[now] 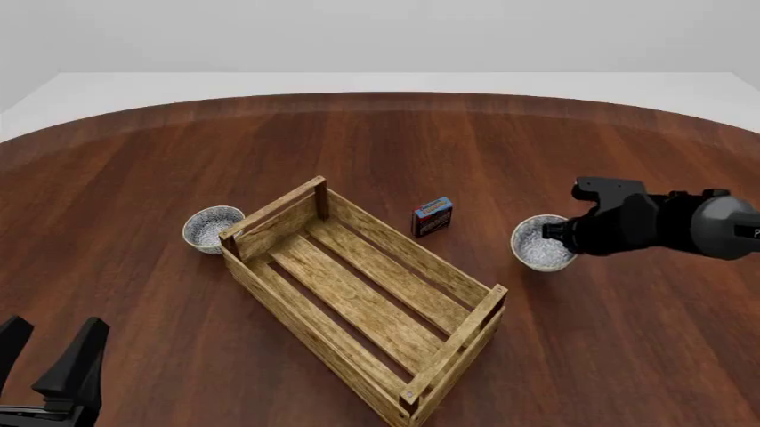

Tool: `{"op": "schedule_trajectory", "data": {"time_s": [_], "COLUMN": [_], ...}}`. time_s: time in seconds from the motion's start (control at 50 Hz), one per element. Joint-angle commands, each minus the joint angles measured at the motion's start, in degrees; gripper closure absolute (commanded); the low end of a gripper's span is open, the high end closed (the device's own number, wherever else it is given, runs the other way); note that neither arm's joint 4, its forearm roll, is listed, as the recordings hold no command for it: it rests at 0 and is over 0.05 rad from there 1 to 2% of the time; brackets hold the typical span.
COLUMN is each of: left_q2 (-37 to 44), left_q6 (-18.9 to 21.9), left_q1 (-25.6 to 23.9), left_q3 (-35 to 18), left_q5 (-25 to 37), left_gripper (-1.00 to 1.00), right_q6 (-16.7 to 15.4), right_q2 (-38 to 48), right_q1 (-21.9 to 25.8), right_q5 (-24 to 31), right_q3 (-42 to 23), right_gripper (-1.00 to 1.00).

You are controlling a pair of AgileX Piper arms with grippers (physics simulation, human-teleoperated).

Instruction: Stack the right bowl on the left bowl and place them in the tray.

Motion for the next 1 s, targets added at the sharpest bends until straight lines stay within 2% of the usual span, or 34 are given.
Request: {"op": "schedule_trajectory", "data": {"time_s": [0.02,0.24,0.48,0.7,0.84,1.0], "left_q2": [-0.01,0.00,0.04,0.08,0.08,0.11], "left_q6": [-0.13,0.17,0.62,1.06,1.60,1.80], "left_q1": [0.14,0.03,-0.13,-0.31,-0.51,-0.73], "left_q3": [-0.19,-0.23,-0.74,-0.94,-1.40,-1.90], "left_q5": [0.02,0.13,0.50,0.63,0.96,1.38], "left_gripper": [-1.00,-1.00,-1.00,-1.00,-1.00,-1.00], "right_q6": [0.11,0.80,4.02,4.09,5.67,5.91], "right_q2": [-4.12,-10.91,-22.33,-31.03,-37.82,-43.40], "right_q1": [0.24,1.42,6.20,9.65,13.62,16.35], "right_q5": [1.76,3.55,5.68,7.60,8.25,9.08], "right_q3": [-0.11,0.95,3.63,6.60,9.38,11.06], "right_gripper": [1.00,1.00,1.00,1.00,1.00,1.00]}}
